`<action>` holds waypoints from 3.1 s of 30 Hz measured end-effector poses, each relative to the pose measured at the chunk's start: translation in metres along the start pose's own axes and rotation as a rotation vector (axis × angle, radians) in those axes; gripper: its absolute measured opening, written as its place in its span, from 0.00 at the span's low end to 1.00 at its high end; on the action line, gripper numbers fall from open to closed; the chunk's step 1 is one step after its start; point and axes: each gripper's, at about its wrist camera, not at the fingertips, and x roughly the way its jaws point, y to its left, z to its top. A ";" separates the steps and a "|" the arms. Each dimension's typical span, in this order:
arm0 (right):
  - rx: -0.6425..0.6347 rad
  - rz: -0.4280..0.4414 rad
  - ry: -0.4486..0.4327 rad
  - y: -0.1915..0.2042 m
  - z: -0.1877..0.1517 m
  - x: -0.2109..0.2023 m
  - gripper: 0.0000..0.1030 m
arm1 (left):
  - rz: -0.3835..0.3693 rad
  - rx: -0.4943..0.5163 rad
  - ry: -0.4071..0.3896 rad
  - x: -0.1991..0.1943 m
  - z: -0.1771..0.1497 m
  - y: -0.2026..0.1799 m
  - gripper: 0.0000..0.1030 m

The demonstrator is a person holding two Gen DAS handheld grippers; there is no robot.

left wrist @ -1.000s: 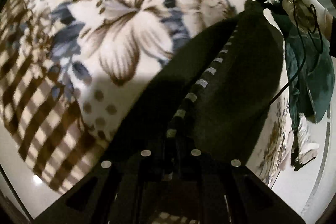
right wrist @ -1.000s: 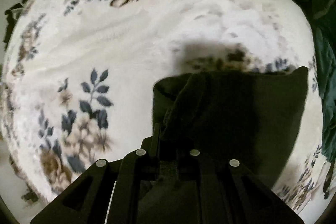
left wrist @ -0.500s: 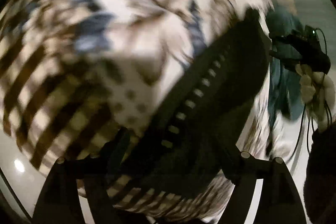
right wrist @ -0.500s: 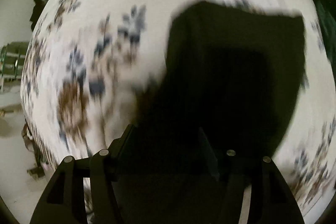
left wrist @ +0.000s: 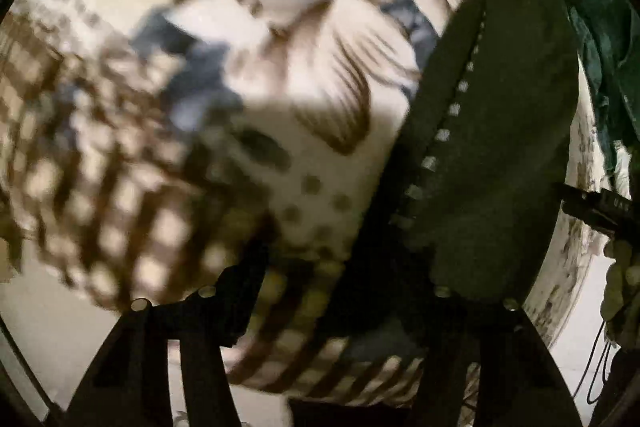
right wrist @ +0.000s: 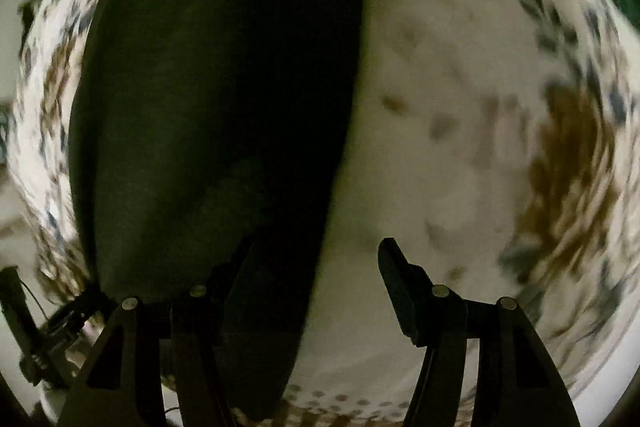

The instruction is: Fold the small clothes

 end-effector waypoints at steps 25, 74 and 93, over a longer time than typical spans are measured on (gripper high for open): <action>0.238 0.184 -0.001 -0.040 -0.093 0.014 0.27 | -0.225 0.165 -0.016 -0.013 0.115 -0.074 0.17; 0.265 0.279 0.195 0.017 -0.178 0.053 0.07 | -0.005 0.370 0.160 0.039 0.002 -0.071 0.08; 0.367 0.398 -0.261 -0.078 0.130 -0.105 0.60 | -0.315 0.357 -0.223 0.001 0.310 -0.241 0.77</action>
